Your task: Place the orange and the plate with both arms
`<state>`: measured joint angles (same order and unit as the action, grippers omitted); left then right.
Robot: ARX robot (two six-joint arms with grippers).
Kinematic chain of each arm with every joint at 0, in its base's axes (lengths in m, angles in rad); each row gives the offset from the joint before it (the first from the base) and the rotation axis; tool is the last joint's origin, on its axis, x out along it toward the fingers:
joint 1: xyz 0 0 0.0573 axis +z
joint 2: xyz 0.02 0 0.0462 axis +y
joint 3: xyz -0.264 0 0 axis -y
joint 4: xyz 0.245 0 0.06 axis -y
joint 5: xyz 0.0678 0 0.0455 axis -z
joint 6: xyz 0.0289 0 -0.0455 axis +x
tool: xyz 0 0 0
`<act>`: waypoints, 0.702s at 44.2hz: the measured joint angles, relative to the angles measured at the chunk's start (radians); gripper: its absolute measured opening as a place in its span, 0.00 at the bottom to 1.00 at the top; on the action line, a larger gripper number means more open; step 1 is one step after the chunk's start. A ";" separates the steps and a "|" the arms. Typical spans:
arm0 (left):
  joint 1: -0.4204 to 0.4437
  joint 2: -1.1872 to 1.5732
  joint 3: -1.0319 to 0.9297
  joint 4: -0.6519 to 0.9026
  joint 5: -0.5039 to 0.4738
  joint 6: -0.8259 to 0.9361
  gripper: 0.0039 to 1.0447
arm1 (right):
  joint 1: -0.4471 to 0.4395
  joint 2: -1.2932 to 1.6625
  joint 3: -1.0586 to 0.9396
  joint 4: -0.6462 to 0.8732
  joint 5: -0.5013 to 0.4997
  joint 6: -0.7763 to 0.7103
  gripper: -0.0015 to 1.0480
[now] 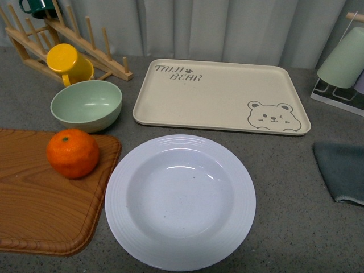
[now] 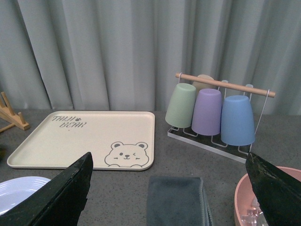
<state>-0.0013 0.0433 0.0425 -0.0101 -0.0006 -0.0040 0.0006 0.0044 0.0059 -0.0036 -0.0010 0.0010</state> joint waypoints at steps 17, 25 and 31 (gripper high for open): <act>0.000 0.000 0.000 0.000 0.000 0.000 0.94 | 0.000 0.000 0.000 0.000 0.000 0.000 0.91; 0.000 0.000 0.000 0.000 0.000 0.000 0.94 | 0.000 0.000 0.000 0.000 0.000 0.000 0.91; 0.000 0.000 0.000 0.000 0.000 0.000 0.94 | 0.000 0.000 0.000 0.000 0.000 0.000 0.91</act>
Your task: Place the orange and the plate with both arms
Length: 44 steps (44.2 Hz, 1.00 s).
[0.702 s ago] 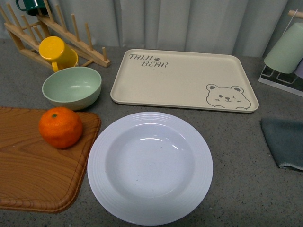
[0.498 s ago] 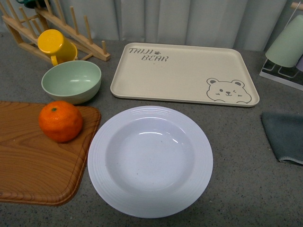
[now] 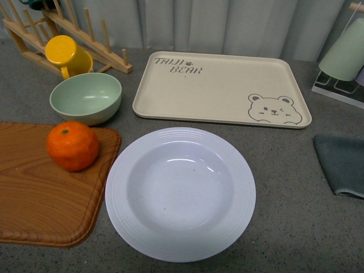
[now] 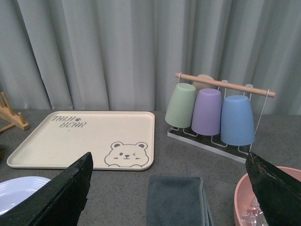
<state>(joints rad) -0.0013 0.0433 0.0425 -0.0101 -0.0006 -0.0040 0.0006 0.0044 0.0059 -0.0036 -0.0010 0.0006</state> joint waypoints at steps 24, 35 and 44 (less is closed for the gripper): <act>0.000 0.000 0.000 0.000 0.000 0.000 0.94 | 0.000 0.000 0.000 0.000 0.000 0.000 0.91; 0.000 0.000 0.000 0.000 0.000 0.000 0.94 | 0.000 0.000 0.000 0.000 0.000 0.000 0.91; 0.000 0.000 0.000 0.000 0.000 0.000 0.94 | 0.000 0.000 0.000 0.000 0.000 0.000 0.91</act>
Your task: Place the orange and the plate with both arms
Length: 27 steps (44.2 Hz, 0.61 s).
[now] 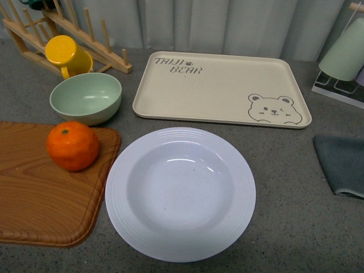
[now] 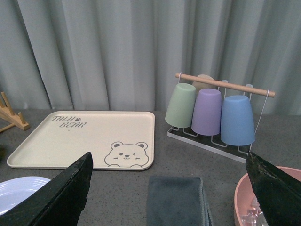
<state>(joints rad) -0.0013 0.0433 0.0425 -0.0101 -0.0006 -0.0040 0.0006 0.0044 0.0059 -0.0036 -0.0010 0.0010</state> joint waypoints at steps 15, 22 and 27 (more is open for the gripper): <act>0.000 0.000 0.000 0.000 0.000 0.000 0.94 | 0.000 0.000 0.000 0.000 0.000 0.000 0.91; 0.000 0.000 0.000 0.000 0.000 0.000 0.94 | 0.000 0.000 0.000 0.000 0.000 0.000 0.91; -0.057 0.155 0.063 -0.056 -0.264 -0.082 0.94 | 0.000 0.000 0.000 0.000 0.002 0.000 0.91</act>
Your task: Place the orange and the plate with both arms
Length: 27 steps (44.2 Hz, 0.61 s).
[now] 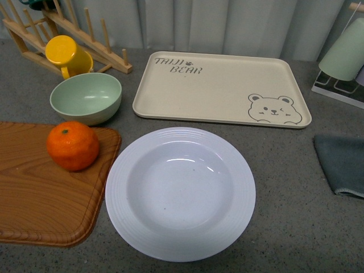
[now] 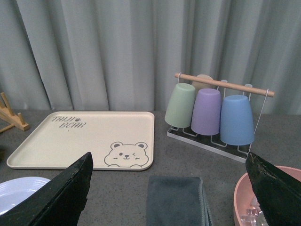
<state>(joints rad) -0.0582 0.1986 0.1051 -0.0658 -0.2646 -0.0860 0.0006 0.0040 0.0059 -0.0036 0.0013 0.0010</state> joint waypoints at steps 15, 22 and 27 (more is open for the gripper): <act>-0.040 0.799 0.253 0.470 0.114 -0.084 0.94 | 0.000 0.000 0.000 0.000 -0.001 0.000 0.91; -0.098 1.101 0.386 0.479 0.211 -0.120 0.94 | 0.000 0.000 0.000 0.000 -0.001 0.000 0.91; -0.137 1.251 0.446 0.494 0.222 -0.123 0.94 | 0.000 0.000 0.000 0.000 -0.001 0.000 0.91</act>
<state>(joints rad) -0.1951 1.4498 0.5507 0.4286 -0.0422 -0.2092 0.0006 0.0040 0.0063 -0.0036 0.0006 0.0006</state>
